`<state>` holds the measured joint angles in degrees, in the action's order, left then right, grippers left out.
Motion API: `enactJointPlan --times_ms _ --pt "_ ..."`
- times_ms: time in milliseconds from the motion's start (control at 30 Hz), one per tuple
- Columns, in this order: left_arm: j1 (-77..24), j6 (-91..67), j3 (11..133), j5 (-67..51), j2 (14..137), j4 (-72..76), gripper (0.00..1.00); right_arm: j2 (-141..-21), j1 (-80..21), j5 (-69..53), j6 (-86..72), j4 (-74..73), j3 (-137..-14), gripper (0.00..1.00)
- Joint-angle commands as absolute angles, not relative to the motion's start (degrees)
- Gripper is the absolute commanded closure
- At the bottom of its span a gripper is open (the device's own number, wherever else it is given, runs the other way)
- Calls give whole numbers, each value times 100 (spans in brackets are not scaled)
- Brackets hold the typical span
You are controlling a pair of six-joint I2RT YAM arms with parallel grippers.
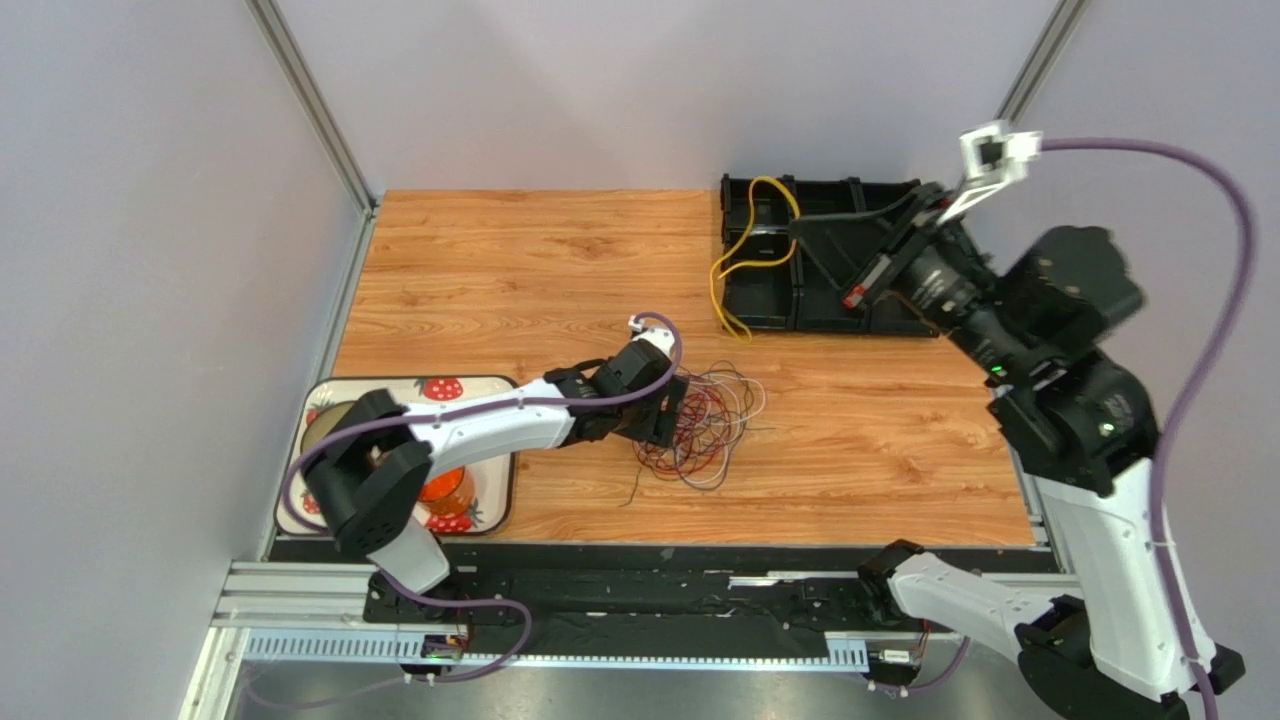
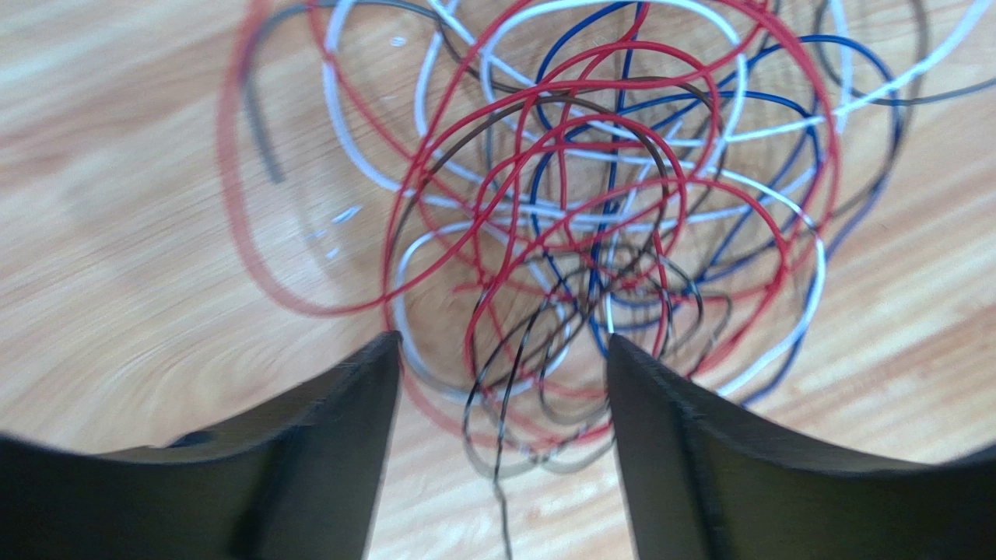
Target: Untangle the cables
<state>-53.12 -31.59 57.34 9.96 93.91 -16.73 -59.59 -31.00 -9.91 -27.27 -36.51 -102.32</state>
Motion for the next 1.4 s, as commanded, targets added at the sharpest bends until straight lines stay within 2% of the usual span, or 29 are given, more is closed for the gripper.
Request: enactJointPlan --times_ms 0,200,533,567,600,633,700,867,1167,1367 --pt "-5335 -2998 6081 1459 8421 -2372 19 -5828 -3111 -782 -3005 -3499 -8879 100" --pt "-5335 -2944 6345 1722 7700 -3128 18 -5564 -3120 -1037 -3471 -2980 -7149 100" --pt "-5335 -2804 6618 2276 6347 -5017 18 -5546 -3164 -1063 -3578 -2865 -5960 100" --pt "-5335 -2786 6592 2302 6119 -5071 18 -5729 -3155 -1063 -3560 -3022 -5837 92" --pt "-5335 -2725 6470 2320 6004 -5097 16 -5861 -3173 -1081 -3507 -3119 -5775 78" --pt "-5335 -2716 6382 2373 5899 -5080 15 -5993 -3182 -1081 -3455 -3251 -5740 50" --pt "-5335 -2733 6075 2417 5696 -5002 13 -6448 -3208 -784 -3314 -3830 -5809 42" --pt "-5335 -2996 5740 2241 5766 -4940 14 -6855 -3655 341 -3120 -4561 -6108 40" --pt "-5335 -2787 6204 2434 5617 -5668 14 -7277 -5227 817 -3726 -4000 -5801 46" --pt "-5335 -2804 6039 2742 5020 -5933 14 -7935 -5808 1528 -3832 -4139 -5915 50"
